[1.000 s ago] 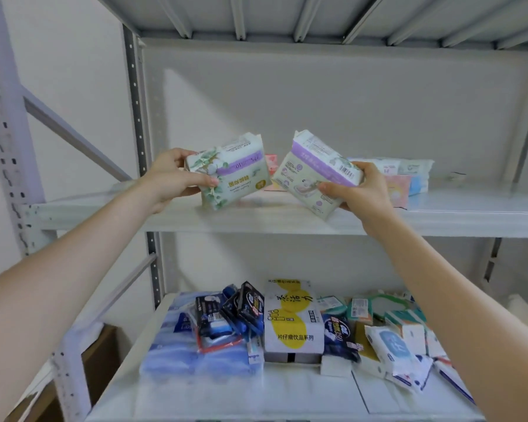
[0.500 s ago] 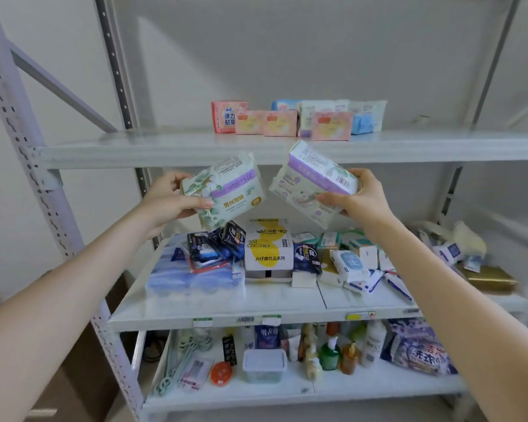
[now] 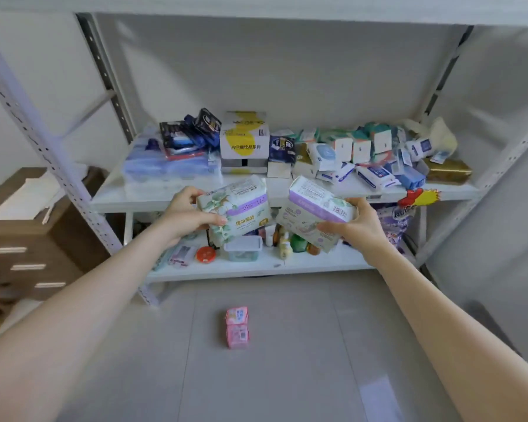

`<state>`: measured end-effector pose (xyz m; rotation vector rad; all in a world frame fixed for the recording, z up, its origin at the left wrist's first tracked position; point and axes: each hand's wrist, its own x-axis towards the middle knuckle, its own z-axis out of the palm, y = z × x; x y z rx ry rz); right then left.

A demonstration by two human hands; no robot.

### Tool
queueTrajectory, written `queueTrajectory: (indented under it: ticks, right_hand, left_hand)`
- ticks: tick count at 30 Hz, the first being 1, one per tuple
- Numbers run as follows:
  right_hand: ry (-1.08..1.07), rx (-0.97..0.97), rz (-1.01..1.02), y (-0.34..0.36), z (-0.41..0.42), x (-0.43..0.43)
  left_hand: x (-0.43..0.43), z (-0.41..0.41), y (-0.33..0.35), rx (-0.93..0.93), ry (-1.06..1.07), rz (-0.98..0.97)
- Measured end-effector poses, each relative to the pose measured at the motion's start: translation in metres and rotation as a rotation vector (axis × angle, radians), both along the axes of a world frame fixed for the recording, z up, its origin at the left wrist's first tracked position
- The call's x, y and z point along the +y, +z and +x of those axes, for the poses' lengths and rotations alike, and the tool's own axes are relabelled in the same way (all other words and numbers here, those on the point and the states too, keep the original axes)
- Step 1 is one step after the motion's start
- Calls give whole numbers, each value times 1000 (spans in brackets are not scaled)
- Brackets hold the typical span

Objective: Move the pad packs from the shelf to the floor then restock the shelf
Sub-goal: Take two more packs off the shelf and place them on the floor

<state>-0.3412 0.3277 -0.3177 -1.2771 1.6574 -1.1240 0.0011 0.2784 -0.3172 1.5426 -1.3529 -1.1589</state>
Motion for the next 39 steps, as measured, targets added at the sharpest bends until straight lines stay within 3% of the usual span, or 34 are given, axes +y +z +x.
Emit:
queueTrajectory:
  ticks: [7, 16, 27, 39]
  right_hand:
    - [-4, 36, 155, -92, -42, 44]
    - [2, 70, 329, -186, -84, 62]
    - [33, 41, 508, -314, -66, 12]
    - [94, 30, 587, -558, -38, -55]
  left_hand:
    - [46, -51, -94, -24, -45, 191]
    - [58, -88, -183, -132, -91, 273]
    - [-34, -87, -310, -191, -137, 342]
    - [-132, -83, -552, -264, -212, 362]
